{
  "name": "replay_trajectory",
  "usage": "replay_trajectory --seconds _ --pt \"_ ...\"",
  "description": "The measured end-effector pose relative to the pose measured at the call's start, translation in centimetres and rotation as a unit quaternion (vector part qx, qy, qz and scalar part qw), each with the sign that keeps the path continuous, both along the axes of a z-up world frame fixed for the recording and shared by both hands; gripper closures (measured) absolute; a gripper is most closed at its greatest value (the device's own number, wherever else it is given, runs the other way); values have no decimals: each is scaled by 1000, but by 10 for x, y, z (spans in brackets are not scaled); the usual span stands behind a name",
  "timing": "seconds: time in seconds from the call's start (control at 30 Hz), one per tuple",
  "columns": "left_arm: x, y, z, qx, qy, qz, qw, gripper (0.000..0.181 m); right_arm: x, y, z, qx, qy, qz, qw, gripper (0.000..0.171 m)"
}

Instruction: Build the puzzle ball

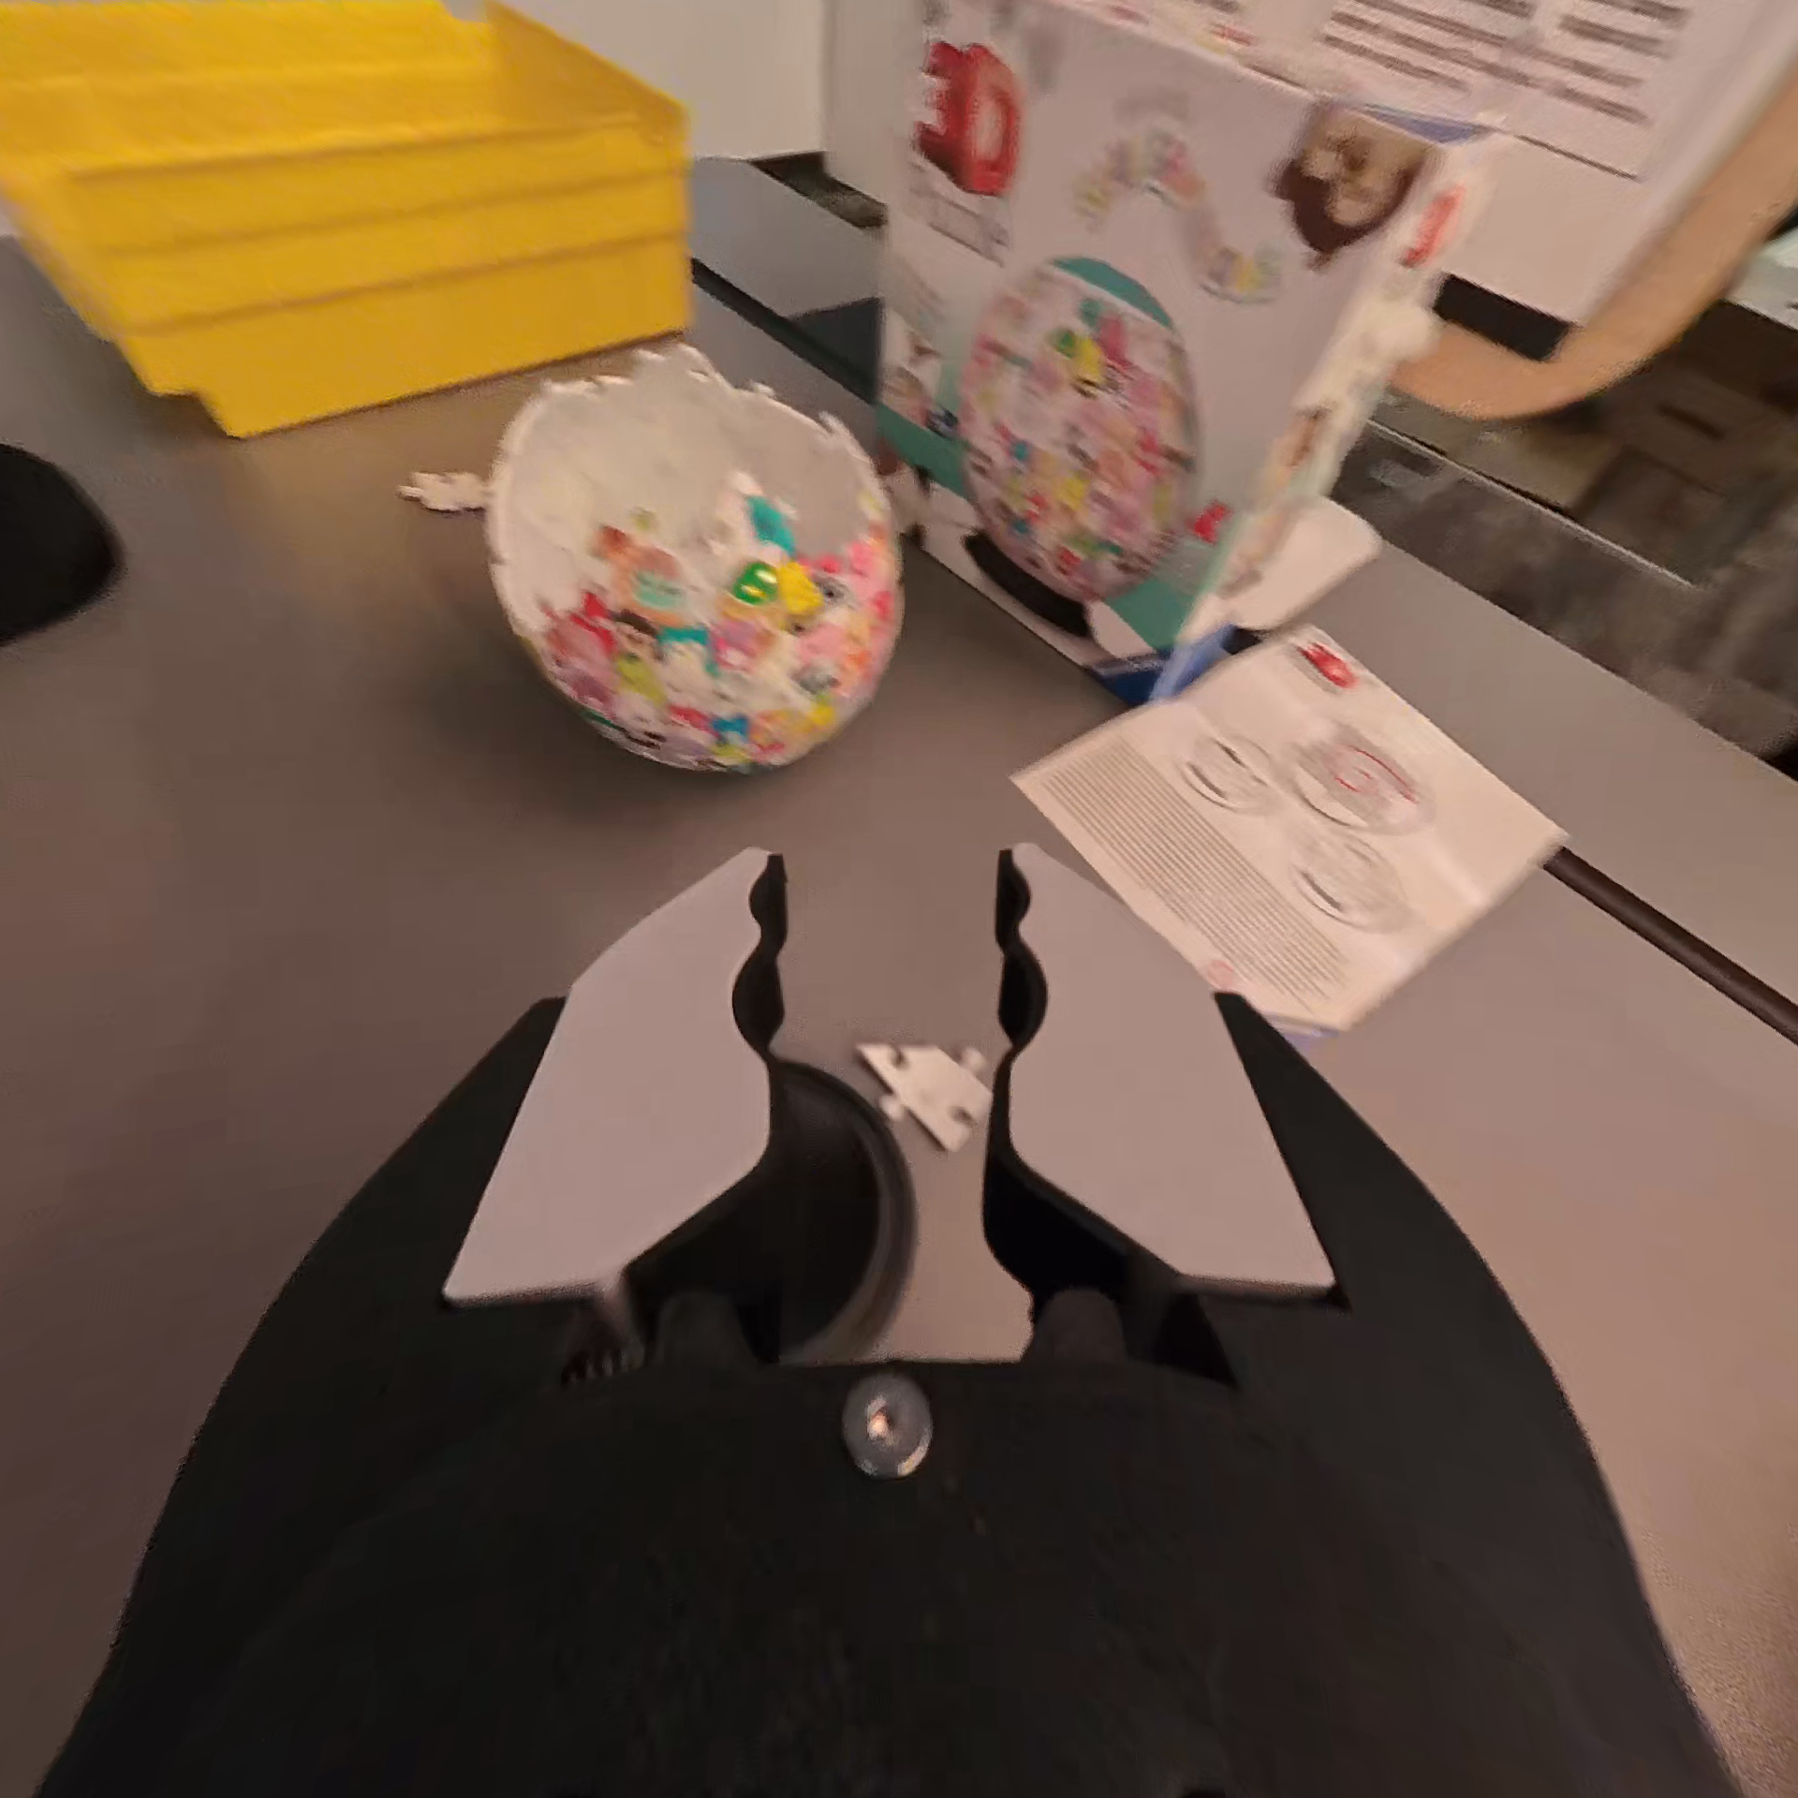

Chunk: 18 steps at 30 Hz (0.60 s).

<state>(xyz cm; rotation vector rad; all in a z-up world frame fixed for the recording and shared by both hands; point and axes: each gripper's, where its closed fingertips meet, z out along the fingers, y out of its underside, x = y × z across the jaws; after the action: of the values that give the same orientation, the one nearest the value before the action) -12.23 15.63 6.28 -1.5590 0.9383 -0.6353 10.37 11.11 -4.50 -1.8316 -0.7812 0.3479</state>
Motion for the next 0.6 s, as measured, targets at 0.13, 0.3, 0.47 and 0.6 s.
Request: replay_trajectory --seconds 0.13,0.3,0.47,0.6 --pt "31 -1 -40 -41 0 -89 995 92 -49 0 -12 -5 7 27 1000 111" --pt "38 -9 -61 -76 -3 -152 986 79 -75 0 -26 -7 44 7 999 99" --pt "39 -6 -101 -81 98 -146 981 72 -72 8 -28 27 44 -14 999 99" --pt "46 -1 -119 -91 122 -148 977 72 -78 6 -33 16 51 -6 999 100"
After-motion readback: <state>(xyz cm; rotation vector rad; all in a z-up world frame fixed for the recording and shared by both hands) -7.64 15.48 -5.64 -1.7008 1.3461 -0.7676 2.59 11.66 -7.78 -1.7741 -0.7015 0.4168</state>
